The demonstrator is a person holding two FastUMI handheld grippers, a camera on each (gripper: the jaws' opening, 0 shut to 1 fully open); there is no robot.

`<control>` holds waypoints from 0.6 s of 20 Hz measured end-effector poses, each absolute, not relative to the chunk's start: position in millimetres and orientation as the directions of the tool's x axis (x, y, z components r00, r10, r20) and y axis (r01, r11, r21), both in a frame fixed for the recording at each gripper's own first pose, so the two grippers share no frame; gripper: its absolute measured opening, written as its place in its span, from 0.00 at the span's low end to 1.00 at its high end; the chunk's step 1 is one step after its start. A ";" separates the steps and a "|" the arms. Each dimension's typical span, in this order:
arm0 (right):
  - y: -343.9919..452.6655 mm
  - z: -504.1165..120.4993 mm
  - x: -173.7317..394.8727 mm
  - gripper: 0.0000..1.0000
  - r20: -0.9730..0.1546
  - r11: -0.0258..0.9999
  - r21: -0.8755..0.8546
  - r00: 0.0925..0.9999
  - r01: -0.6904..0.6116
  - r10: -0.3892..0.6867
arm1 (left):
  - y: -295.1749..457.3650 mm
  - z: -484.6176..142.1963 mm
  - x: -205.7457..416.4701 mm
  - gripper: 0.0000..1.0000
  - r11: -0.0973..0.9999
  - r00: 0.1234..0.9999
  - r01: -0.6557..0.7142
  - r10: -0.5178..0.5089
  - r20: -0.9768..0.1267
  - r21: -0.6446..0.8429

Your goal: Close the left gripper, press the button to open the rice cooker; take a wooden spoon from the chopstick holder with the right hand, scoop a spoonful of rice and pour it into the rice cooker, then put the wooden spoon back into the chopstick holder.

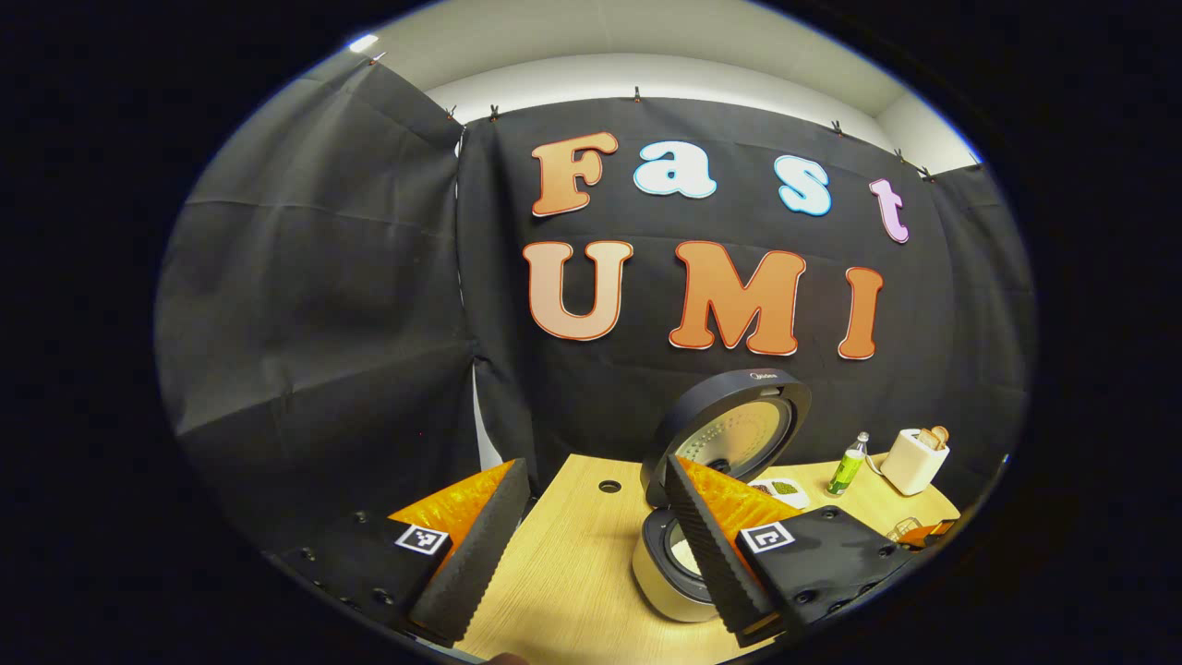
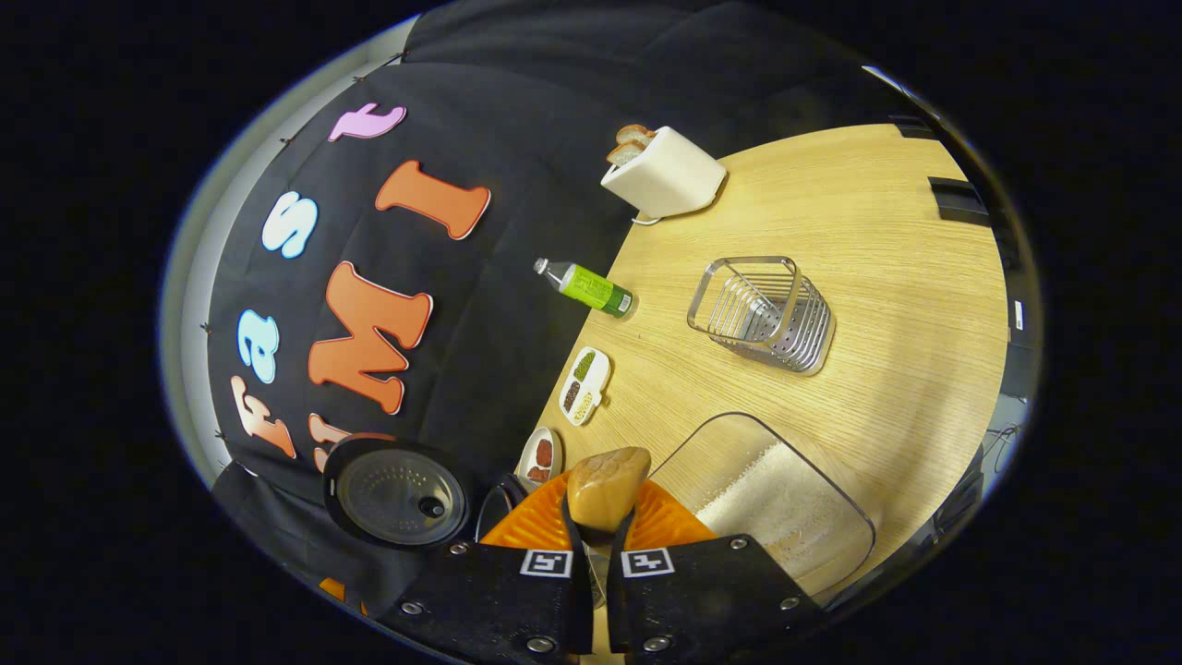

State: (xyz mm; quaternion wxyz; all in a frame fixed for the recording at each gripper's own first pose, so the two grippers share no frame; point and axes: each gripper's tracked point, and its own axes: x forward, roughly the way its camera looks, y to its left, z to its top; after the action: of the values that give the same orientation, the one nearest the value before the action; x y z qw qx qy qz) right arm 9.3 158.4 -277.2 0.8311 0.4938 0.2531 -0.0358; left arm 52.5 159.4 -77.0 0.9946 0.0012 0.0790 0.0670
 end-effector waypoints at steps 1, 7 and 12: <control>156.2 -271.9 9.8 0.05 -0.451 0.501 0.808 0.873 0.310 0.187 | 159.2 -77.3 52.2 0.96 0.991 0.978 -0.134 0.134 -0.157 0.010; 156.6 -237.0 22.8 0.05 -0.418 0.471 0.832 0.888 0.291 0.189 | 155.9 -83.5 50.4 0.96 0.993 0.979 -0.120 0.118 -0.165 -0.004; 165.4 -199.5 48.6 0.05 -0.382 0.520 0.821 0.904 0.238 0.190 | 159.3 -90.9 46.9 0.96 0.993 0.978 -0.115 0.110 -0.175 -0.017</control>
State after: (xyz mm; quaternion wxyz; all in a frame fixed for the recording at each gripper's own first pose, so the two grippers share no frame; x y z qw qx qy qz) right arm 48.6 165.4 -199.5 0.8439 0.4899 0.2185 -0.0141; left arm 46.9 159.3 -90.9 0.9945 -0.0136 0.0870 0.0566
